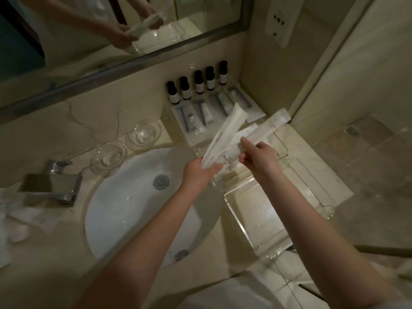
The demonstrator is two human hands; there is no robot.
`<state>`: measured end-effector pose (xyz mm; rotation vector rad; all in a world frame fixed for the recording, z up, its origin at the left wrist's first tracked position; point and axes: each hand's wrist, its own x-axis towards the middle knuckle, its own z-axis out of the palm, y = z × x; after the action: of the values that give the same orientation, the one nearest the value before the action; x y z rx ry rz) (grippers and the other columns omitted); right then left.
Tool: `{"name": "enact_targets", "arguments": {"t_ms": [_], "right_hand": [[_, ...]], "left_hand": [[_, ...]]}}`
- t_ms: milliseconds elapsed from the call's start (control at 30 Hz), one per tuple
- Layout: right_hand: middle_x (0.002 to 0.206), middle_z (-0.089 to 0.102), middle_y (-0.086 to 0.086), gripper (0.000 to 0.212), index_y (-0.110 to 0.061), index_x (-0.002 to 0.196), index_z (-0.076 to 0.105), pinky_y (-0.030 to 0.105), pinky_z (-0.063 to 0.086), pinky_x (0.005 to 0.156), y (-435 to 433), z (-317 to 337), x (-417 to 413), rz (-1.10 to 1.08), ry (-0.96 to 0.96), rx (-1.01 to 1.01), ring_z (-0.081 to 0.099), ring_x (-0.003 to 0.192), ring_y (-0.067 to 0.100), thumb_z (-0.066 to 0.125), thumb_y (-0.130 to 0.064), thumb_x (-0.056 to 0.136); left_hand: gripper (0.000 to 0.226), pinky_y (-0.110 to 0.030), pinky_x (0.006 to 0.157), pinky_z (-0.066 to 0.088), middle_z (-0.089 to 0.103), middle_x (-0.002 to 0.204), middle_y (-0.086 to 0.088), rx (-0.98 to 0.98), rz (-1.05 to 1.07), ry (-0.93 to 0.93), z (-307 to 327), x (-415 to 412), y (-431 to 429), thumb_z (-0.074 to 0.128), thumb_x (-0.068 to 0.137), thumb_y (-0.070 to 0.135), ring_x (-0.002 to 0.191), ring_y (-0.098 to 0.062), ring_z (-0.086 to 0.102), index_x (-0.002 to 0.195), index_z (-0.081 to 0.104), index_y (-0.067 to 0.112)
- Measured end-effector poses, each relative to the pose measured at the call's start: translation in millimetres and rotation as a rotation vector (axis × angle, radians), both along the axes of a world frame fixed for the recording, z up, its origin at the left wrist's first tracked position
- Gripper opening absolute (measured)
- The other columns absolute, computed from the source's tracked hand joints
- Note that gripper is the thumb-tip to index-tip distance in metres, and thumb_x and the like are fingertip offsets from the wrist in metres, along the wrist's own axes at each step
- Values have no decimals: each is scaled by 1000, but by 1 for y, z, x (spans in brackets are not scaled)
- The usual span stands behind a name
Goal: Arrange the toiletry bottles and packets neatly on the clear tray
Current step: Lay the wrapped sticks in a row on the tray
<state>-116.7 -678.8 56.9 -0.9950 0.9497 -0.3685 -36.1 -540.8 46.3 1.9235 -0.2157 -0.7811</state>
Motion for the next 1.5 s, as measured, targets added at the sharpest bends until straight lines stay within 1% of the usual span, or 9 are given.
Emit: {"name": "enact_targets", "arguments": {"t_ms": [133, 233, 400, 500, 633, 767, 833, 1000, 1500], "right_hand": [[70, 60, 10, 25, 2, 99, 60, 26, 50, 55, -6, -8, -6, 43, 82, -28, 53, 44, 10, 62, -21, 90], [80, 63, 15, 35, 9, 96, 58, 24, 47, 50, -15, -17, -13, 44, 254, -120, 52, 45, 13, 68, -23, 84], [60, 60, 10, 23, -8, 70, 52, 28, 55, 52, -27, -31, -19, -86, 428, -171, 58, 50, 19, 68, -18, 83], [55, 61, 11, 27, -3, 65, 57, 36, 57, 64, -31, -38, -17, 12, 564, -222, 59, 48, 21, 67, -20, 83], [50, 62, 0, 42, -7, 65, 64, 27, 49, 55, -32, -45, -9, 275, 841, -497, 62, 52, 16, 62, -46, 81], [65, 52, 0, 44, -14, 61, 45, 25, 40, 56, -30, -48, -6, 449, 1057, -730, 56, 65, 21, 61, -50, 81], [69, 55, 2, 38, -13, 67, 50, 26, 39, 54, -31, -47, -7, 512, 1040, -885, 56, 68, 22, 60, -46, 83], [113, 61, 5, 35, -21, 112, 67, 39, 47, 85, -45, -51, -14, 943, 620, -1229, 51, 107, 26, 72, -28, 78], [85, 50, -4, 15, -16, 91, 68, 28, 36, 63, -40, -57, 14, 1164, 765, -1339, 50, 82, 17, 63, -27, 83]], "left_hand": [[19, -7, 41, 37, 60, 75, -3, 79, -43, -52, -7, 5, -1, 66, 84, 14, 58, -8, 53, 99, 68, 1], [20, -10, 47, 39, 60, 83, -6, 129, -109, -99, -10, 11, -9, 63, 86, 14, 74, -16, 56, 100, 67, -1], [22, -24, 60, 37, 57, 76, -6, 270, -181, -237, -14, 14, -25, 59, 89, 23, 77, -24, 58, 92, 66, 2], [20, -26, 54, 36, 58, 81, -7, 273, -165, -250, -18, 19, -23, 60, 87, 23, 75, -20, 54, 93, 65, 4], [23, -22, 61, 39, 59, 80, -6, 231, -96, -247, -21, 27, -14, 63, 85, 22, 75, -21, 56, 96, 66, 3], [15, -6, 40, 35, 56, 69, -3, 182, -73, -227, -21, 30, -7, 62, 85, 20, 62, -17, 52, 90, 64, 6], [11, -5, 40, 35, 53, 66, 0, 169, -72, -238, -21, 30, -6, 62, 85, 20, 63, -17, 51, 85, 61, 9], [8, -5, 41, 36, 50, 62, 4, 116, -72, -235, -18, 30, -4, 62, 86, 18, 53, -8, 48, 84, 60, 11], [20, -26, 66, 41, 57, 71, -1, 111, -34, -206, -15, 29, 5, 63, 86, 21, 72, -20, 55, 94, 66, 3]]}}
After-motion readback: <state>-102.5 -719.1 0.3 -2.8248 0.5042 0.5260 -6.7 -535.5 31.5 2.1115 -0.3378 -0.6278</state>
